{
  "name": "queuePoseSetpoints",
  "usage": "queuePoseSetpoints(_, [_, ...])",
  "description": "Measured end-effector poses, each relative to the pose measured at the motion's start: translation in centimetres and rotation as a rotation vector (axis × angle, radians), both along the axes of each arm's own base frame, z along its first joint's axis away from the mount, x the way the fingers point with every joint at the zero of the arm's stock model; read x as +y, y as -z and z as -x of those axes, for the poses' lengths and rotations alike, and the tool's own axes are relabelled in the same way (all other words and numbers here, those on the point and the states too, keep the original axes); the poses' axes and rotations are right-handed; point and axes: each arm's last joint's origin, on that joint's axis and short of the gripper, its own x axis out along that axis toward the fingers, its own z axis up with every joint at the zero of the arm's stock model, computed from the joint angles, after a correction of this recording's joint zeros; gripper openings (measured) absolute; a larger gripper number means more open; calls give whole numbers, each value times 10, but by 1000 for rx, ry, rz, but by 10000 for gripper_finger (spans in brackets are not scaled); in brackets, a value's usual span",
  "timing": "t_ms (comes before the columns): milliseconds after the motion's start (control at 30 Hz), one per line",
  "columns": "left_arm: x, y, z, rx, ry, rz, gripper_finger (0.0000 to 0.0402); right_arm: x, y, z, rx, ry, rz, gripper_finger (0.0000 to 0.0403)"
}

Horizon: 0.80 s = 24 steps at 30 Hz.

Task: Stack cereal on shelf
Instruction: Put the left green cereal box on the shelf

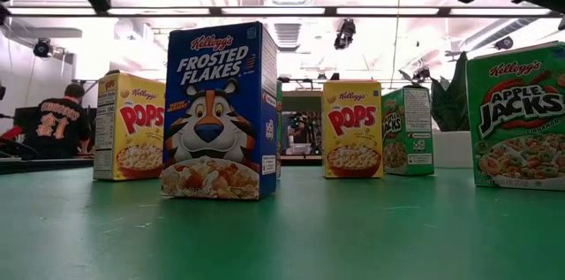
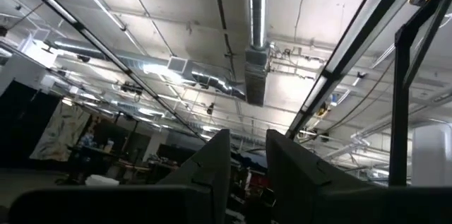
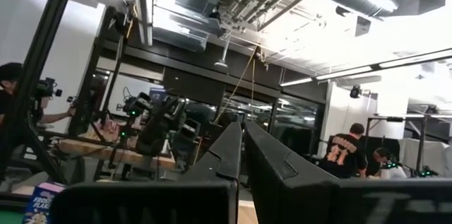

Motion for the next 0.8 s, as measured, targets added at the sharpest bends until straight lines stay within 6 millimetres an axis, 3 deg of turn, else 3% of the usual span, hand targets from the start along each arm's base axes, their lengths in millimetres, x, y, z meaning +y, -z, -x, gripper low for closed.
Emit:
queuePoseSetpoints(367, [-2, -19, -64, 227, 78, 114, 75, 0, -1, 1, -12, 20, 40, 9])
queuePoseSetpoints(567, [-4, -34, -92, 560, 74, 156, 75, 0, -7, 2, -25, 52, 100, 9])
queuePoseSetpoints(800, [-8, -29, -123, 928, 71, 239, 75, 0, -11, 3, -28, 90, 160, 9])
